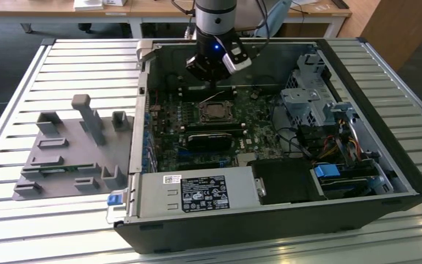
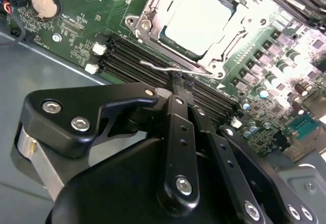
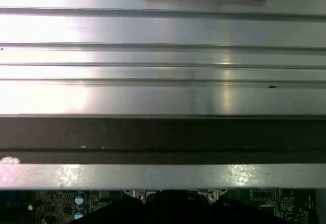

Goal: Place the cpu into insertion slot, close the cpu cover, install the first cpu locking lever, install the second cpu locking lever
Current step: 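Install the first cpu locking lever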

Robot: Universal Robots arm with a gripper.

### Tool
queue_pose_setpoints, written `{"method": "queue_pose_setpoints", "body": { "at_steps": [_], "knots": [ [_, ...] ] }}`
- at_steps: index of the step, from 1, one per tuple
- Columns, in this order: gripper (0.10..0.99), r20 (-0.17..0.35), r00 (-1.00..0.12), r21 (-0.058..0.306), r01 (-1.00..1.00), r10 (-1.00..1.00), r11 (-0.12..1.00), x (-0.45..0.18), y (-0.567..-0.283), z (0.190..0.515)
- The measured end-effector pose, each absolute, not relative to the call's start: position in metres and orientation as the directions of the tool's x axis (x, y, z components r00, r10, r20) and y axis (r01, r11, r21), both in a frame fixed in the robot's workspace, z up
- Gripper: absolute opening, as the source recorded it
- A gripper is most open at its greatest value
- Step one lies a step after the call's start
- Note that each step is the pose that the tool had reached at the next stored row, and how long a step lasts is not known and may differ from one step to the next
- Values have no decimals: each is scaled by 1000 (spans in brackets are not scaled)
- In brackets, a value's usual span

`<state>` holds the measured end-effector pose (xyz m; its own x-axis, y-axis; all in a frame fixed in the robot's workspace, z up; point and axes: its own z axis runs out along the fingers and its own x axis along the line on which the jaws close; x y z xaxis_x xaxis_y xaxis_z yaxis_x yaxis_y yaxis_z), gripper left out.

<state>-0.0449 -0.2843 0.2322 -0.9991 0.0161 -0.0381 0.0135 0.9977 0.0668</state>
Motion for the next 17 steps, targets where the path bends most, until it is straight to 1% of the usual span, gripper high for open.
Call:
{"method": "queue_pose_setpoints", "body": {
  "at_steps": [17],
  "knots": [
    [106,-38,-999,67,13,16,998,-39,-284,224]
  ]
}}
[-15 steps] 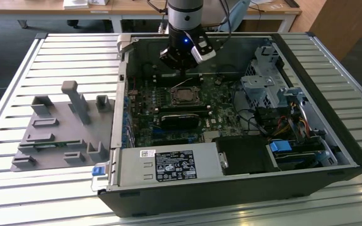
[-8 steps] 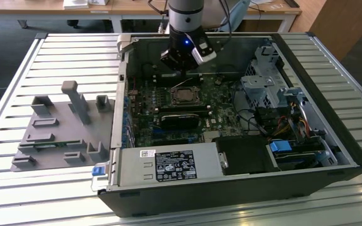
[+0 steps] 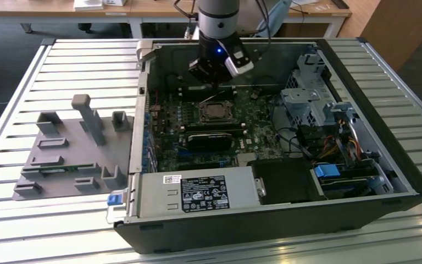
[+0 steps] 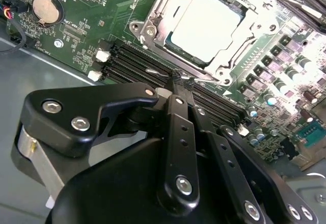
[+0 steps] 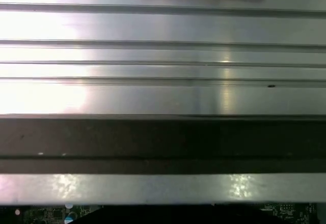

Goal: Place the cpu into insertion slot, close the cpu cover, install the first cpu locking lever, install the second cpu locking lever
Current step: 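Install the first cpu locking lever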

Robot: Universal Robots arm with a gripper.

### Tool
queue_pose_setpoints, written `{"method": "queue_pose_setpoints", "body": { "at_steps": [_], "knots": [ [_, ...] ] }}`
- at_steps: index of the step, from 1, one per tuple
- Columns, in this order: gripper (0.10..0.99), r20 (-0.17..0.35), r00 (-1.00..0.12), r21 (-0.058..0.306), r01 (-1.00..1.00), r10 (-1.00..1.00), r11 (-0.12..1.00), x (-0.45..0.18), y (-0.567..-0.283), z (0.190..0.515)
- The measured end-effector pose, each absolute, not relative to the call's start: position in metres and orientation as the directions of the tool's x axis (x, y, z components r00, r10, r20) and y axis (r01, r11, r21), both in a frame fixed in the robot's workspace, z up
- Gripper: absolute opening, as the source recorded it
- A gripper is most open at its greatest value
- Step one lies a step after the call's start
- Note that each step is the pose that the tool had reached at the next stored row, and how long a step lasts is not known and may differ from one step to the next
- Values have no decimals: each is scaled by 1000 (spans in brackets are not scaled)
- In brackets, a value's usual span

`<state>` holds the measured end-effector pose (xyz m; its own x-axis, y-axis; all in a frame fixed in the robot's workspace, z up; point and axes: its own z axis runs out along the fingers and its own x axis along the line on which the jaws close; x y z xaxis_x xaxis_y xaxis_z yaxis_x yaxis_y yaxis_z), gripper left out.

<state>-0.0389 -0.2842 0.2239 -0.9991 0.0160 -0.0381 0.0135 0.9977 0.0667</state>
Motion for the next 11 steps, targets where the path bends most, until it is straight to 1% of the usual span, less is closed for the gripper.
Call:
{"method": "queue_pose_setpoints", "body": {
  "at_steps": [11],
  "knots": [
    [106,-38,-999,67,14,17,998,-35,-283,221]
  ]
}}
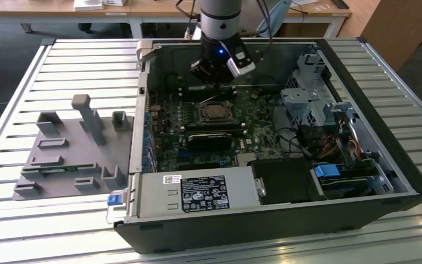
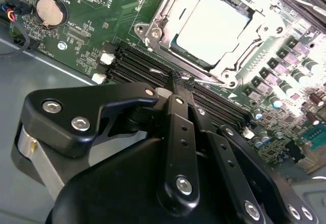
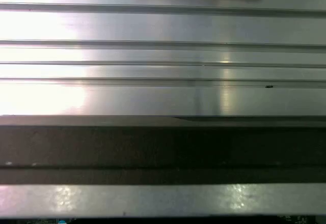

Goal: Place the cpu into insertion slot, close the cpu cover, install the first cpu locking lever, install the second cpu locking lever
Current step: 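Install the first cpu locking lever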

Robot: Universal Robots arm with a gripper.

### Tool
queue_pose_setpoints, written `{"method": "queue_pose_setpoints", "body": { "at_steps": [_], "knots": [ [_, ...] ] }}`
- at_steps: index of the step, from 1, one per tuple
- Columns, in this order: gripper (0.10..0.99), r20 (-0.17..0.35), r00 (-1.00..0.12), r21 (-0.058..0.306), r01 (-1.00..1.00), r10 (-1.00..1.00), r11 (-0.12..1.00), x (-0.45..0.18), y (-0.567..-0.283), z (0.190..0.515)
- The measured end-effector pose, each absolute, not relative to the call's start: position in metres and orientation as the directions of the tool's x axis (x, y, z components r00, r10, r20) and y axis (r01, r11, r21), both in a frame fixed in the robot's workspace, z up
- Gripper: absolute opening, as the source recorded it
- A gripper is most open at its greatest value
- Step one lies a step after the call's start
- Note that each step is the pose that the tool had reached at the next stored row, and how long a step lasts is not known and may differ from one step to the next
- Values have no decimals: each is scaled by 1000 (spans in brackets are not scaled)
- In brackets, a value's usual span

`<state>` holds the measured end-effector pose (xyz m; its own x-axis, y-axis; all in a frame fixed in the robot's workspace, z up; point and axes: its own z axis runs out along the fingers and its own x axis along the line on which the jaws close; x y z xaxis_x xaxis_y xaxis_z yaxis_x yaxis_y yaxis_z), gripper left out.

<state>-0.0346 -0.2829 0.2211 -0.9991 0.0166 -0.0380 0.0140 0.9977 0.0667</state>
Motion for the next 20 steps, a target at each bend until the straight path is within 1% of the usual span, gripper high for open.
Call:
{"method": "queue_pose_setpoints", "body": {
  "at_steps": [20],
  "knots": [
    [106,-38,-999,66,14,17,998,-24,-281,201]
  ]
}}
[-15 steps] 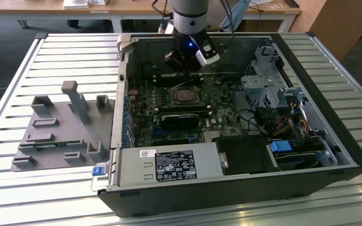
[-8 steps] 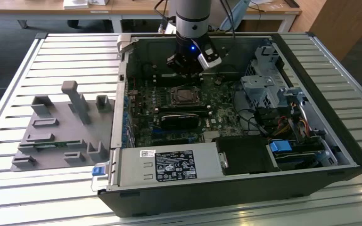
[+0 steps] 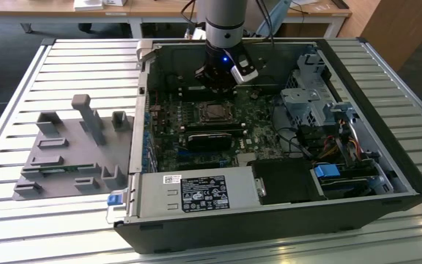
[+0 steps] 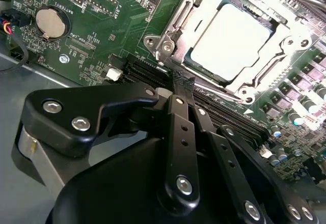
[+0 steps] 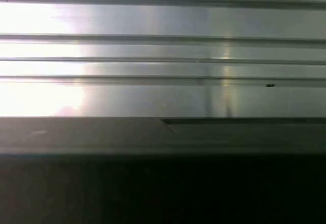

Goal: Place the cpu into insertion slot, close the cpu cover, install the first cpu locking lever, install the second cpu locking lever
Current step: 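Install the first cpu locking lever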

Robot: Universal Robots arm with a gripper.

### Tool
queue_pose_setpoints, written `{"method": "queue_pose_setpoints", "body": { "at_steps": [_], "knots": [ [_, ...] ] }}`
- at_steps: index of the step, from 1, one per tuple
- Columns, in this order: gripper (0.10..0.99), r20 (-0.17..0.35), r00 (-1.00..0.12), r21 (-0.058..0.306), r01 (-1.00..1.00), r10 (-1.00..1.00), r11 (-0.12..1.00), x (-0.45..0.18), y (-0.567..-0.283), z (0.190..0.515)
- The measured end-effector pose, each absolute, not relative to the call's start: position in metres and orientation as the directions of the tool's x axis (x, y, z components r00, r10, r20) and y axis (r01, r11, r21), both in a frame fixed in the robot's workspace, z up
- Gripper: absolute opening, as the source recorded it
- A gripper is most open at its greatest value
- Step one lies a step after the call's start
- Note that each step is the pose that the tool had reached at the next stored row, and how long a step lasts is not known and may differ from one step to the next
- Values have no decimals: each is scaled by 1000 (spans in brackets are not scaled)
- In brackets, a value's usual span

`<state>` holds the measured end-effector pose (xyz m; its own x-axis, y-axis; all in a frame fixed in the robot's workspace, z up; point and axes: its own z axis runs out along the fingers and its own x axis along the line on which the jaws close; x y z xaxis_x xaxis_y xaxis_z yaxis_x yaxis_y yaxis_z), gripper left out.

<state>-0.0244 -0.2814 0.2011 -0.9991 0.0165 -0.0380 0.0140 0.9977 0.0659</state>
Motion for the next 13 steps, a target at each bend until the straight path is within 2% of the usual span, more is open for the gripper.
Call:
{"method": "queue_pose_setpoints", "body": {
  "at_steps": [13],
  "knots": [
    [106,-38,-999,53,14,16,999,-24,-281,200]
  ]
}}
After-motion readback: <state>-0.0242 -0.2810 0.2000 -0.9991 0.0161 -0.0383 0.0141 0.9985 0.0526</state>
